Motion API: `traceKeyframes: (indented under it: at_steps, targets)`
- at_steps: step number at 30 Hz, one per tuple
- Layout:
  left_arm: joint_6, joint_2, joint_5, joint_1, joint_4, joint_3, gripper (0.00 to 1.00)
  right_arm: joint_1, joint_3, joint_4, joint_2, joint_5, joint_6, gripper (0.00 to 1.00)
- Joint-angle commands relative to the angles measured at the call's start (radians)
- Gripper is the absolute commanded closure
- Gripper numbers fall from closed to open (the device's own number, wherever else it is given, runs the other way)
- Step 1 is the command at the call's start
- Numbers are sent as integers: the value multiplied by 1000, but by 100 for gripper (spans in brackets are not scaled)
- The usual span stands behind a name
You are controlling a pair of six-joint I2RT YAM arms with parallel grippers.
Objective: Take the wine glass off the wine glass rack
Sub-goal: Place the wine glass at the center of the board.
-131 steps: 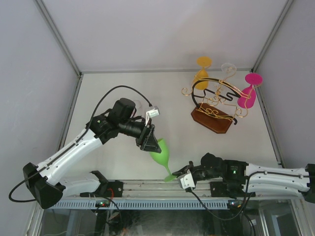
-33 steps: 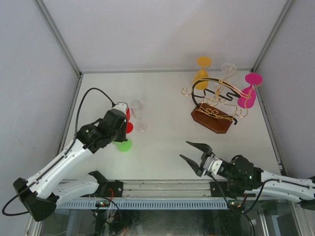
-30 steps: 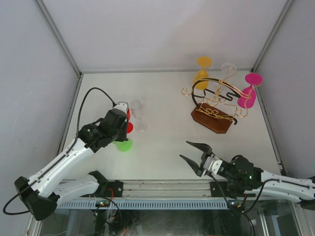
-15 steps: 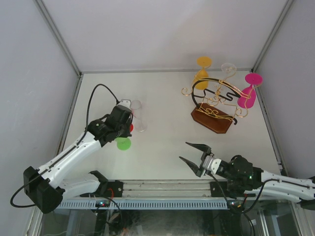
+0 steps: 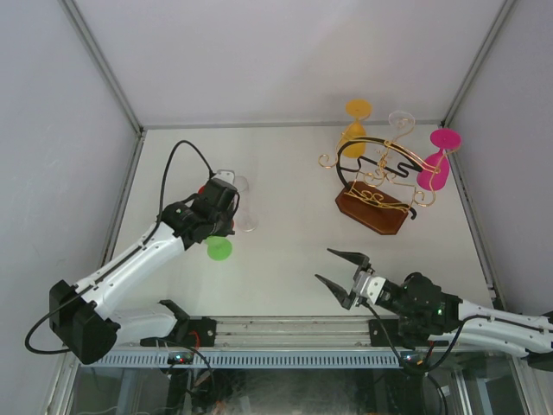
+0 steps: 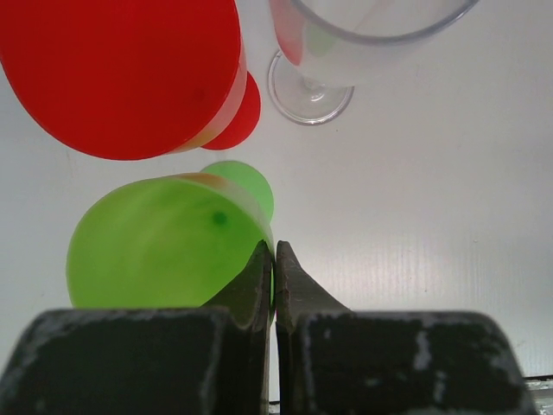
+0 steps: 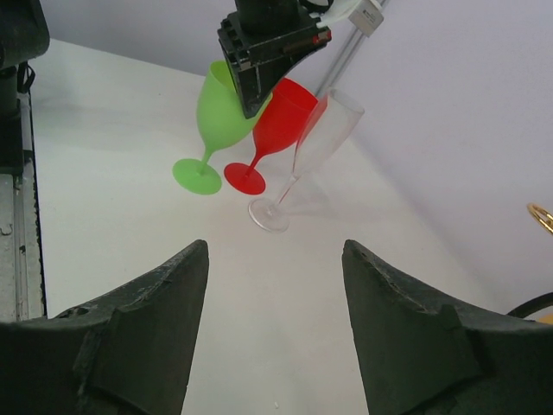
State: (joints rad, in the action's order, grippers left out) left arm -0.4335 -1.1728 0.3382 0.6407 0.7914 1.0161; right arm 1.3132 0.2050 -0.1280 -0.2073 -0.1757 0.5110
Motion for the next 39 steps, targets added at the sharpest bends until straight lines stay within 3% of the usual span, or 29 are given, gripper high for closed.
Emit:
traceKeyframes:
  at_steps: [1, 11, 37, 39]
  targets:
    - [17, -9, 25, -5, 6, 53, 99, -15, 48, 24, -6, -45, -32, 37]
    - [22, -40, -7, -5, 25, 78, 91, -54, 48, 37, -12, -41, -60, 37]
    - [32, 49, 1, -6, 53, 108, 83, -142, 56, 41, -37, 21, -126, 36]
    - [38, 54, -10, -6, 62, 113, 75, -146, 56, 41, -38, 25, -128, 36]
